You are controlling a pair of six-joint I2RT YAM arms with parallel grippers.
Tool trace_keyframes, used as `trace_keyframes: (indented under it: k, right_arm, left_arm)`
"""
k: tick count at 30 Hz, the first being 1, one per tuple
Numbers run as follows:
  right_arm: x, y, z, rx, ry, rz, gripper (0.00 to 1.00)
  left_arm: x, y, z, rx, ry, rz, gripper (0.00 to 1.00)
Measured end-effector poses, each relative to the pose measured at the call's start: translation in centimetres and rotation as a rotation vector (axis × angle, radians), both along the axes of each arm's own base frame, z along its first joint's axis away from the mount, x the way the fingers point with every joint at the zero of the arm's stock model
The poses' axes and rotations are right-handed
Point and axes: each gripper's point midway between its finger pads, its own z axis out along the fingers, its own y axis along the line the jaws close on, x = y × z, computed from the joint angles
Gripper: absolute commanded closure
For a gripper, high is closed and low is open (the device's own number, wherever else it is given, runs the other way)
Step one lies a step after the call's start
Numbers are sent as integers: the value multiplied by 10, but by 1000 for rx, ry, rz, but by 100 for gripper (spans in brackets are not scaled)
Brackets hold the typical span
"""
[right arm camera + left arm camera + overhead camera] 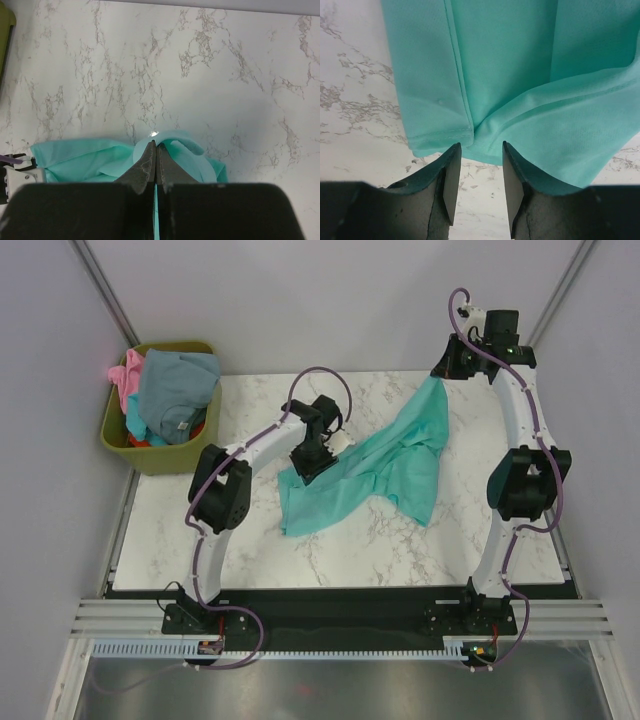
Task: Fold and stack the t-shirts
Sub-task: Flatten the tshirt out
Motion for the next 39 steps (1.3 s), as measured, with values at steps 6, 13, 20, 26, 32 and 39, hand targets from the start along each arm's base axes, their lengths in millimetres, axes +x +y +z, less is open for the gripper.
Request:
trace_keyframes:
  k: [6, 13, 20, 26, 32, 39]
  right_arm:
    - [0, 0, 0, -1, 0, 0, 100]
    - [0, 0, 0, -3, -1, -1, 100]
    - [0, -1, 0, -4, -1, 0, 100]
    - [0, -1, 0, -8, -2, 1, 100]
    - [0, -1, -1, -10, -3, 0, 100]
    - [0, -1, -1, -11, -4, 1, 100]
  left_arm:
    - [-9, 8, -11, 25, 32, 3, 55]
    - [-4, 17, -20, 58, 27, 18, 55]
    - [0, 25, -36, 89, 44, 35, 55]
    - [2, 30, -38, 91, 49, 47, 56]
    - [4, 32, -37, 91, 48, 53, 57]
    - [17, 24, -30, 70, 18, 54, 57]
